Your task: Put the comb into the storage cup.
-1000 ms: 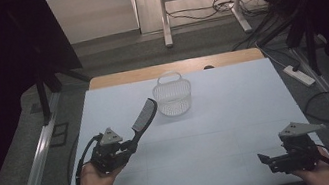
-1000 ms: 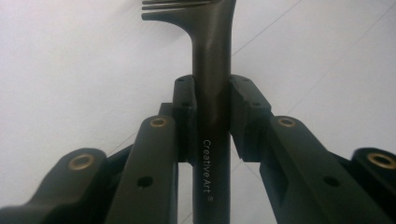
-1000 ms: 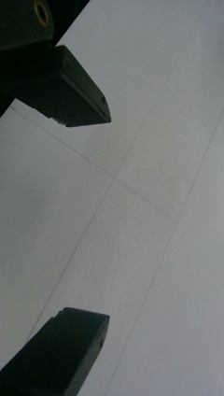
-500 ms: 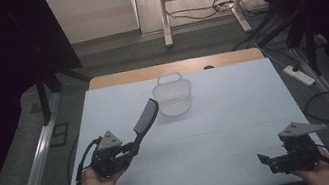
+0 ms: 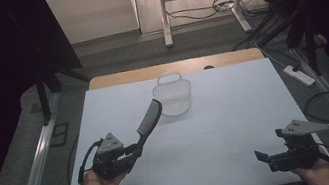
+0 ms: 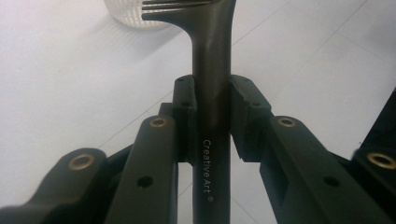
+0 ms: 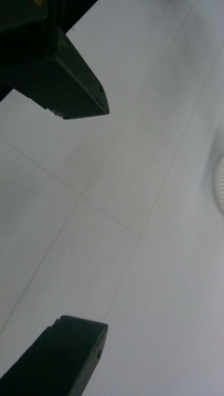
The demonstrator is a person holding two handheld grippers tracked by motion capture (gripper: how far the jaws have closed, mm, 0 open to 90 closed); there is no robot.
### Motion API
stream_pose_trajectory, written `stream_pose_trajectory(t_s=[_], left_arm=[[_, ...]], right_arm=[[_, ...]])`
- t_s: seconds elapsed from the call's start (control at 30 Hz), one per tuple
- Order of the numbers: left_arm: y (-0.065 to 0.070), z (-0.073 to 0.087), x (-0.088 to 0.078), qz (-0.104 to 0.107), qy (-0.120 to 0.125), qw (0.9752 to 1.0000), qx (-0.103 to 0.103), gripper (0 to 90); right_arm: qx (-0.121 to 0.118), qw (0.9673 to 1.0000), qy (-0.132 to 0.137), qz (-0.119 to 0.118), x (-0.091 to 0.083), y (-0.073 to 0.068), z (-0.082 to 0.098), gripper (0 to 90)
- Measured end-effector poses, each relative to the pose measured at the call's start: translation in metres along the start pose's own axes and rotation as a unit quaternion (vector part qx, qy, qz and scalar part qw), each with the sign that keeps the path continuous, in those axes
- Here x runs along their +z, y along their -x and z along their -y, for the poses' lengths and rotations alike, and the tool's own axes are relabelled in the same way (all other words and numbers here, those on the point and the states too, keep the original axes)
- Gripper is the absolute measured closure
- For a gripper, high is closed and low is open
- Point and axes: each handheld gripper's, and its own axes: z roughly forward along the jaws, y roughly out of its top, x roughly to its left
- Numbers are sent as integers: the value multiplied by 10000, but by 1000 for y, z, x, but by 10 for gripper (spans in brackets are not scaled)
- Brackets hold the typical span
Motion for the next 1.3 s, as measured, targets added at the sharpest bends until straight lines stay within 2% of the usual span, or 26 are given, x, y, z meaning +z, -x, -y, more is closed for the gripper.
stream_pose_trajectory(t_s=[0.17, 0.47, 0.63, 0.8, 1.0, 1.3], left_arm=[[1, -1, 2, 26, -12, 10000, 56, 729], [3, -3, 5, 42, -4, 9999, 116, 729], [4, -4, 6, 43, 11, 9999, 110, 729], [5, -5, 8, 61, 6, 9999, 133, 729], [6, -6, 10, 56, 4, 9999, 159, 729], [11, -8, 14, 64, 0, 9997, 248, 729]], right_arm=[[-1, 9994, 265, -204, -1, 0, -7, 1], [-67, 9983, 429, -380, 1, -1, -18, 2], [-64, 9967, 537, -599, 3, -2, -22, 4], [-53, 9957, 545, -749, 8, -5, -30, 0], [12, 9950, 610, -793, 12, -6, -41, 0], [81, 9923, 655, -1051, 22, -14, -57, 0]])
